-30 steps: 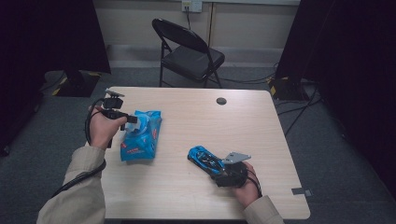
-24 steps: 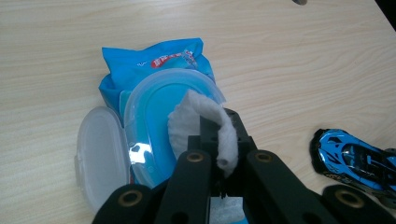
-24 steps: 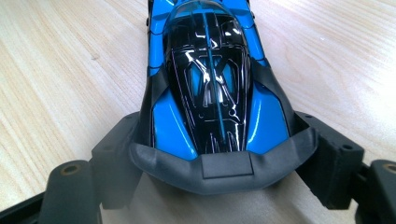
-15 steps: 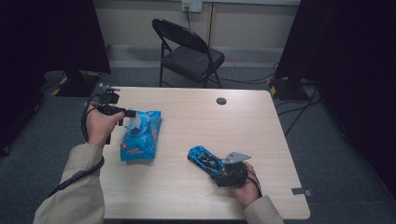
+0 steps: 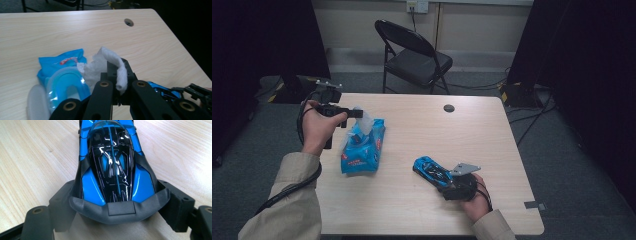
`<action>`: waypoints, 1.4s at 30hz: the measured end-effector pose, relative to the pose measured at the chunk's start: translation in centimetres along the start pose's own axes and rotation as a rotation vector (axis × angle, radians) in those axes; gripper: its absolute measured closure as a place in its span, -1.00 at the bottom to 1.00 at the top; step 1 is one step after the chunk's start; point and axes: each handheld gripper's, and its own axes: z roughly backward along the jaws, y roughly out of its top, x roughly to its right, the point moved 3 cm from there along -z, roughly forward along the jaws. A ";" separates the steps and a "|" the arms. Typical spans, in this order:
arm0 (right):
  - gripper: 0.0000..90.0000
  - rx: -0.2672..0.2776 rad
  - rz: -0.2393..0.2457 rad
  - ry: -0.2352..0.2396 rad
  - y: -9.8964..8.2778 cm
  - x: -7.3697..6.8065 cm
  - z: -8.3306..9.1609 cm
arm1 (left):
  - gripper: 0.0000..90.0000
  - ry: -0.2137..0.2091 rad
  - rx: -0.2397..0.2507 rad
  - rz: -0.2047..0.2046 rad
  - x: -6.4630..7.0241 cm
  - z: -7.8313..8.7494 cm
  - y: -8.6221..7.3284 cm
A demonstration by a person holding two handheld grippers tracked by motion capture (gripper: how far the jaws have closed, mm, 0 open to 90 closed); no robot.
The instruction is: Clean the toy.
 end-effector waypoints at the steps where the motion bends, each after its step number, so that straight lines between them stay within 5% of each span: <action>1: -0.47 0.000 0.000 0.000 0.0 0.0 0.0 | 1.00 -0.009 -0.002 -0.006 0.3 0.0 0.1; 11: -0.47 0.000 0.000 0.000 0.0 0.0 0.0 | 1.00 -0.103 -0.017 -0.081 4.1 -1.6 -1.0; 24: -0.47 -0.001 -0.001 0.000 0.0 0.0 0.0 | 1.00 -0.233 -0.130 -0.182 8.5 -6.3 -7.3; 36: -0.47 -0.001 0.000 0.001 0.0 0.0 0.0 | 0.95 -0.288 -0.238 -0.200 8.9 -10.0 -14.1; 42: -0.47 -0.001 0.000 0.001 0.0 0.0 0.0 | 0.61 -0.226 -0.221 -0.217 8.2 -9.4 -14.5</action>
